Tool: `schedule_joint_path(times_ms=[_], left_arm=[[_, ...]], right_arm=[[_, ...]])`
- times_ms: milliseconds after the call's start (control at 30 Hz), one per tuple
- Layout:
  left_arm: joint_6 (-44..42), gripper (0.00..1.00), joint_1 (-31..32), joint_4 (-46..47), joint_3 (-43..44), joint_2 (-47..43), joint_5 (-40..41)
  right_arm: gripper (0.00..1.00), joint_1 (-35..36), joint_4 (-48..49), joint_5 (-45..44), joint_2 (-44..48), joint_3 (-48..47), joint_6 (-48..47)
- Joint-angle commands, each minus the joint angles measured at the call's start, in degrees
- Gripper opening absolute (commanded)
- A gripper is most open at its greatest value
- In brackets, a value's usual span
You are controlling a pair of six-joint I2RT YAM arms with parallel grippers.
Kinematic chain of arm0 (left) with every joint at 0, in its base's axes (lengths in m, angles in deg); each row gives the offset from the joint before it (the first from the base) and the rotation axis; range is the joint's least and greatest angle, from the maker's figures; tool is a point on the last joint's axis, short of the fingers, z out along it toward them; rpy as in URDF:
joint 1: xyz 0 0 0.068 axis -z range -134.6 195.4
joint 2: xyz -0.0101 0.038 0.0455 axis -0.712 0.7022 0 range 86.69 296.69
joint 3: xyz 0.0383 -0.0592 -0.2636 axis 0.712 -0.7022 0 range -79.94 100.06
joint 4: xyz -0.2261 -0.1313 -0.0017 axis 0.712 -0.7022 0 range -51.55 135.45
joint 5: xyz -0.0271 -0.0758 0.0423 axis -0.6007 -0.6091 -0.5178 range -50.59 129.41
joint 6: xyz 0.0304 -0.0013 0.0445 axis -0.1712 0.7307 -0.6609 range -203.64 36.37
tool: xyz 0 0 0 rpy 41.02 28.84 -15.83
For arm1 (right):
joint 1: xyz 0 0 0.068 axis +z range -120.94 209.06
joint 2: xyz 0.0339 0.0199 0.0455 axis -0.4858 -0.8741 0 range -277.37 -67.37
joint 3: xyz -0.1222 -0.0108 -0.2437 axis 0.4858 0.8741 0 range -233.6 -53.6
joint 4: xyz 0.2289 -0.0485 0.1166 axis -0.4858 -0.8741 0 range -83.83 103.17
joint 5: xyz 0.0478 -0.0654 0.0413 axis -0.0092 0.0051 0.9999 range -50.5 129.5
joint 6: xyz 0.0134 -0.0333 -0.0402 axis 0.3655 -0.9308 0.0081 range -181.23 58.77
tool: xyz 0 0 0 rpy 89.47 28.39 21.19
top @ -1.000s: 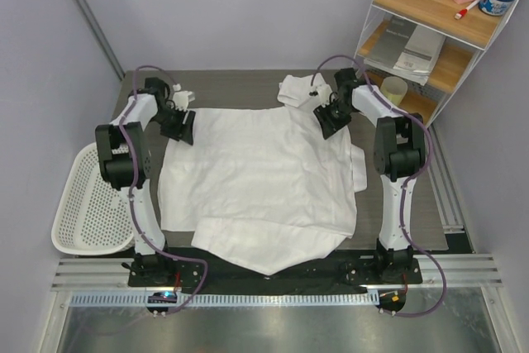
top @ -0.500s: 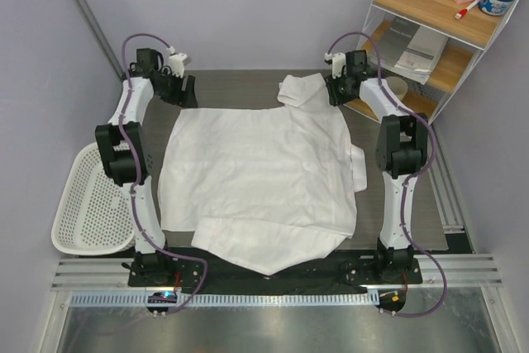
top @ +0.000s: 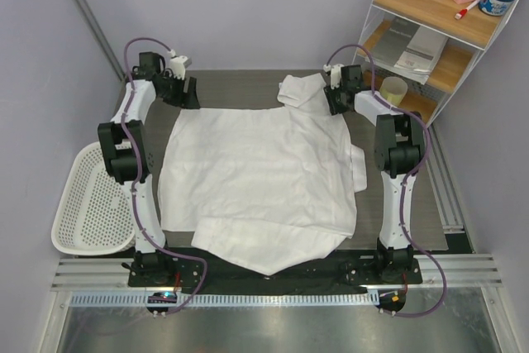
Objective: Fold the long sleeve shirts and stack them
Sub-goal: Fold the shirt
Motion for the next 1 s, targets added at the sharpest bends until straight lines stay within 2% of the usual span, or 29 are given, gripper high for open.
schedule_joint_path(times_ms=[0, 200, 467, 500, 533, 600, 633, 667, 833, 967], left_arm=[[0.6, 0.75, -0.2, 2.3, 0.0, -0.5, -1.3], [0.4, 0.75, -0.2, 2.4, 1.3, 0.7, -0.6], [1.5, 0.76, -0.3, 2.6, 3.3, 3.1, 0.7], [1.6, 0.76, -0.3, 2.7, 3.6, 3.2, 0.8], [1.8, 0.76, -0.3, 2.8, 4.1, 3.8, 0.9], [2.1, 0.76, -0.3, 2.9, 5.1, 4.8, 2.1], [2.1, 0.76, -0.3, 2.7, 5.9, 6.1, 2.7], [2.1, 0.75, -0.3, 2.5, 7.8, 7.0, 3.3], [3.2, 0.69, -0.7, 2.1, 13.6, 11.5, 3.1], [3.5, 0.6, -0.7, 1.7, 17.9, 15.4, 5.5]], right_arm=[[0.47, -0.2, 6.2, -1.1, 0.1, -0.5, 1.8], [0.49, -0.3, 6.0, 1.0, -1.8, -2.7, 4.5], [0.42, -0.9, 5.1, 0.7, -3.6, -4.3, 5.2], [0.4, -1.0, 4.9, 0.7, -3.6, -4.1, 5.2], [0.26, -1.0, 4.7, 0.9, -3.6, -4.1, 5.2], [0.17, -1.1, 4.3, 1.1, -3.4, -3.9, 4.8], [0.04, -1.1, 4.2, 1.2, -2.9, -3.8, 4.6], [0.01, -1.1, 4.1, 1.2, -2.5, -3.5, 4.5], [0.01, -1.0, 4.7, 1.8, -0.2, -2.7, 4.5], [0.01, -1.1, 4.8, 2.4, 0.7, -3.3, 5.1]])
